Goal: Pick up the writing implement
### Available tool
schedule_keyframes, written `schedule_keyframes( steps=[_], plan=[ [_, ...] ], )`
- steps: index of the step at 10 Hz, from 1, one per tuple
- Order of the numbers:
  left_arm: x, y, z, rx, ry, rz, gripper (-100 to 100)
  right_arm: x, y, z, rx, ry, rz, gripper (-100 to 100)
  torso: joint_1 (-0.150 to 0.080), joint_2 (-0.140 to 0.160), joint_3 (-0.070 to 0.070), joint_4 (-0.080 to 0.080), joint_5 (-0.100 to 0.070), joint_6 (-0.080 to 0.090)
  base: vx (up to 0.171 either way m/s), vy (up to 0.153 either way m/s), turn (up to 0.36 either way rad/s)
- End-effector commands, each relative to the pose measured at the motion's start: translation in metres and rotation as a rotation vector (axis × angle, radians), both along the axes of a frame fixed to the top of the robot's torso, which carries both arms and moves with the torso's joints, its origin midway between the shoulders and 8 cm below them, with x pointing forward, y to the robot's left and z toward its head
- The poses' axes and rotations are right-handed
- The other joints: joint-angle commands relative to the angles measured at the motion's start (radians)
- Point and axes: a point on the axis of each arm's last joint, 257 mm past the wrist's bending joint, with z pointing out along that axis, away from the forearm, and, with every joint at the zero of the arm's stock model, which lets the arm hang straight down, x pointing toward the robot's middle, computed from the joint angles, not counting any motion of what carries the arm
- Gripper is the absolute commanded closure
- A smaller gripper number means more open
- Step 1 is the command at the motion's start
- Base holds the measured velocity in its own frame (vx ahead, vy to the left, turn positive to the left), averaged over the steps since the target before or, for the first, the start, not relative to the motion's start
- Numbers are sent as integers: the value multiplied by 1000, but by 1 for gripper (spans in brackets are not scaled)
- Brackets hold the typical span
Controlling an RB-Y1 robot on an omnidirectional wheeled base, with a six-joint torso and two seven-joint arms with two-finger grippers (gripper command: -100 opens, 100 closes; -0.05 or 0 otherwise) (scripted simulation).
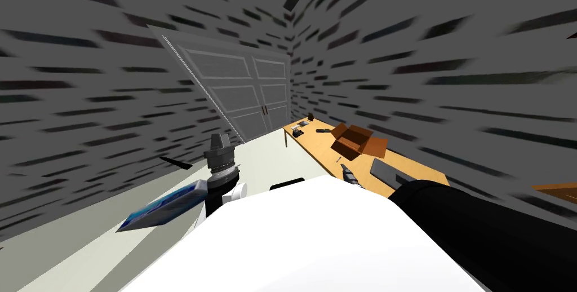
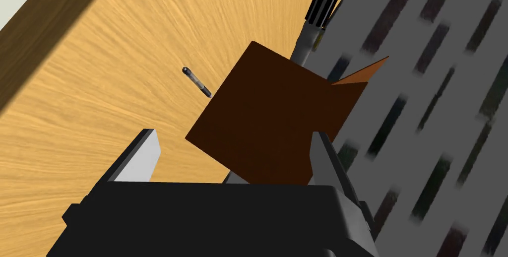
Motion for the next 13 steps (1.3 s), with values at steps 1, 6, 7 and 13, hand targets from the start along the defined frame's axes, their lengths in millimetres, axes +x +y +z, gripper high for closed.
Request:
schedule_keyframes(
  steps=[1,6,7,13],
  plan=[
    [0,0,0,0,0,0,0,-35,-10,-23,10,86,-35,-100,0,0,0,0,0,0,41,26,236],
    [0,0,0,0,0,0,0,-145,-38,-77,41,323,-140,-100,-1,0,0,0,0,0,56,5,305],
    [0,0,0,0,0,0,0,-155,-39,-82,45,341,-150,-100,-1,-1,0,0,0,-1,48,-9,161],
    [0,0,0,0,0,0,0,-299,-53,-115,88,606,-284,-100,-4,-3,-2,-1,0,-1,74,-26,309]
  ],
)
